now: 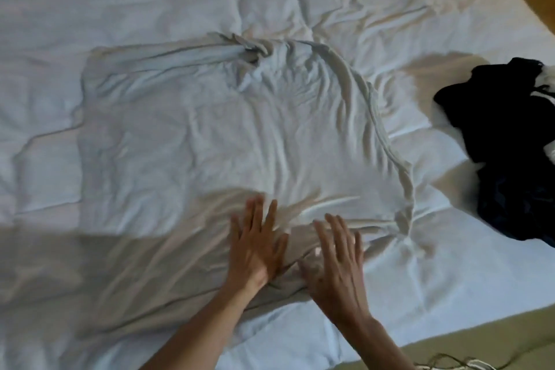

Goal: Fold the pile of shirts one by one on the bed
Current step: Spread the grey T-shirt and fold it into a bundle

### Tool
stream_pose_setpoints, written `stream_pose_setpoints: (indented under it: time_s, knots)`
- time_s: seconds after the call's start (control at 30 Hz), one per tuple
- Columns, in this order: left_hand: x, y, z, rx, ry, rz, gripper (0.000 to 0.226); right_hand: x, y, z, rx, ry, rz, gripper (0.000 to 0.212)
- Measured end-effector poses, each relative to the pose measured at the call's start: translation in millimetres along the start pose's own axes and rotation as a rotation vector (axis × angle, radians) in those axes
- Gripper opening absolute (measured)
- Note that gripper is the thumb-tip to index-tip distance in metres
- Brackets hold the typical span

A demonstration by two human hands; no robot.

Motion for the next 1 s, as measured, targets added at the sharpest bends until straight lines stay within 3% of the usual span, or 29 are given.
stream_pose_setpoints:
  time_s: [0.1,0.2,0.43,0.53,0.67,0.83,0.9,1.0]
  knots:
    - [-55.9,-14.5,-42.1,-0.013,-0.016,-0.012,0.074,-58.7,45.9,-21.2,-0.229,-0.32,0.058,0.067]
    - [-110.1,-26.6,-84.8,-0.033,0.075,0.038,0.074,-83.1,78.6,-22.7,-0.326,-0.379,-0.006,0.056]
    - [-186.8,-48.5,-136.3,-0.009,0.079,0.032,0.078,-83.0,79.8,-13.5,-0.068,-0.418,0.043,0.016]
    - [-190.5,-60.4,-144.4,0.116,0.05,-0.061,0.079,-89.5,66.2,-14.5,-0.072,-0.437,0.089,0.008]
    - [-189.6,-47.6,-168.2,0.147,0.058,0.023,0.085,-81.6,56.1,-34.8,-0.145,-0.499,0.108,0.016]
    - [-168.2,-44.2,-159.9,0.115,-0.043,0.072,0.078,-63.2,33.5,-55.7,-0.239,-0.483,0.03,0.092]
    - [-145.0,-45.6,-149.4,0.121,0.073,0.056,0.071,-47.6,28.4,-62.5,-0.228,-0.437,-0.04,0.092]
    - [-115.9,-36.7,-127.8,0.089,0.182,0.032,0.066,-18.2,27.9,-69.6,-0.142,-0.322,-0.103,0.064]
Point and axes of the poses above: each hand's wrist, its own z-axis towards the middle knuckle, its own y-axis out of the palm, x = y × z, the point moved 5 cm from there along z, towards the middle knuckle, and after that the axes turned 5 degrees about -z, right-handed, at the moved point
